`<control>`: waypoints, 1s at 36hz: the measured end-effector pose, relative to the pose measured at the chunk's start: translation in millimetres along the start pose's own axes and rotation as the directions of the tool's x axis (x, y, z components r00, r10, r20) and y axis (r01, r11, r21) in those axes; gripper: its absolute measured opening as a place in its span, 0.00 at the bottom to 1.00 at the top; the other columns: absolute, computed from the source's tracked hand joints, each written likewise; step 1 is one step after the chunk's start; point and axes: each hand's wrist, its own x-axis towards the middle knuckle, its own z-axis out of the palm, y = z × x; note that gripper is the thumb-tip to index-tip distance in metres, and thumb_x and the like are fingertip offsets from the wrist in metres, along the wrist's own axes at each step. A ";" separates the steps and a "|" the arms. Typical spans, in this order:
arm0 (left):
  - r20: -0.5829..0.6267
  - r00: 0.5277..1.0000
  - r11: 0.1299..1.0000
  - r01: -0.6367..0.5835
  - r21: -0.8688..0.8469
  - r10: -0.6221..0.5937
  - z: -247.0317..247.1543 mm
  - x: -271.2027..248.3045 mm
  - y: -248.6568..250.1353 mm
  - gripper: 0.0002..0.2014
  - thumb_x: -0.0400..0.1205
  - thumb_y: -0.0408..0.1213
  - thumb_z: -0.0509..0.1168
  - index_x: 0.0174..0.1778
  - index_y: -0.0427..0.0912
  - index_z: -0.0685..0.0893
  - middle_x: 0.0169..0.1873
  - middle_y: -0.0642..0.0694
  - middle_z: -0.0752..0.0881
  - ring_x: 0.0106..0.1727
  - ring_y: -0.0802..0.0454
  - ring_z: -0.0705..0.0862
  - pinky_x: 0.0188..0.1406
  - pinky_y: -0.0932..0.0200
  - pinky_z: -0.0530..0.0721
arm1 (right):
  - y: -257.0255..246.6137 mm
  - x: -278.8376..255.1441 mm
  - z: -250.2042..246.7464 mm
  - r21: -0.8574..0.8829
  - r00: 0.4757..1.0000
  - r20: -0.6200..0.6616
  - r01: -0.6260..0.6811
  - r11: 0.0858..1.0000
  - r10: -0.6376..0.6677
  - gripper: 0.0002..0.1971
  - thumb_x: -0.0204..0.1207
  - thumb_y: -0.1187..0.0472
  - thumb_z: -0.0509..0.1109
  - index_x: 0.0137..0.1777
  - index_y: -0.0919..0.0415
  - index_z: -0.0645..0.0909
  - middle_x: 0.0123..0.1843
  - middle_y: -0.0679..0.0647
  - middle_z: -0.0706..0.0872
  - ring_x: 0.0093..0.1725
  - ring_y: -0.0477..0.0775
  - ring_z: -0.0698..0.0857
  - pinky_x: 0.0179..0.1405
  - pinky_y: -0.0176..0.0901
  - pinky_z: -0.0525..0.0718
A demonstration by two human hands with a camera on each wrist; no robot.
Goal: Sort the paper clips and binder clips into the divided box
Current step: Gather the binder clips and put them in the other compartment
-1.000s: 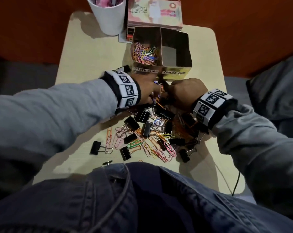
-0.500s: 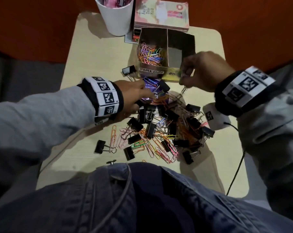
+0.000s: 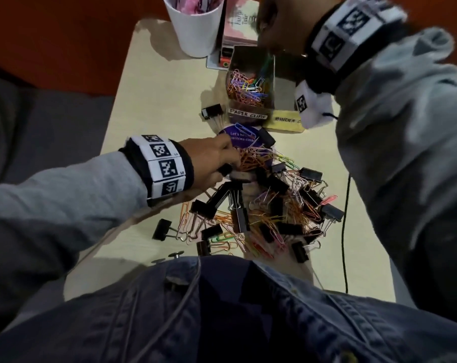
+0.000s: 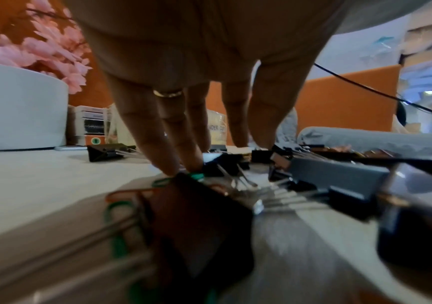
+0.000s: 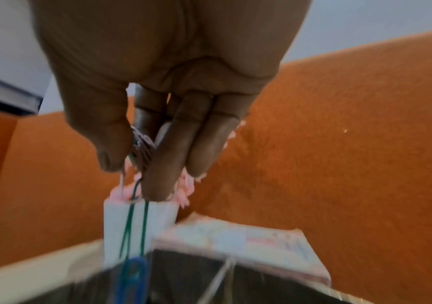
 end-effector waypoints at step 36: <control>-0.037 0.989 0.989 0.144 0.014 -0.143 -7.1 54.5 29.3 0.30 0.73 0.39 0.72 0.69 0.43 0.68 0.62 0.36 0.78 0.61 0.35 0.79 0.54 0.47 0.78 | -4.3 -108.4 111.1 -0.048 0.965 0.262 0.017 0.999 -0.004 0.14 0.75 0.57 0.67 0.59 0.58 0.84 0.53 0.62 0.86 0.52 0.66 0.84 0.40 0.44 0.72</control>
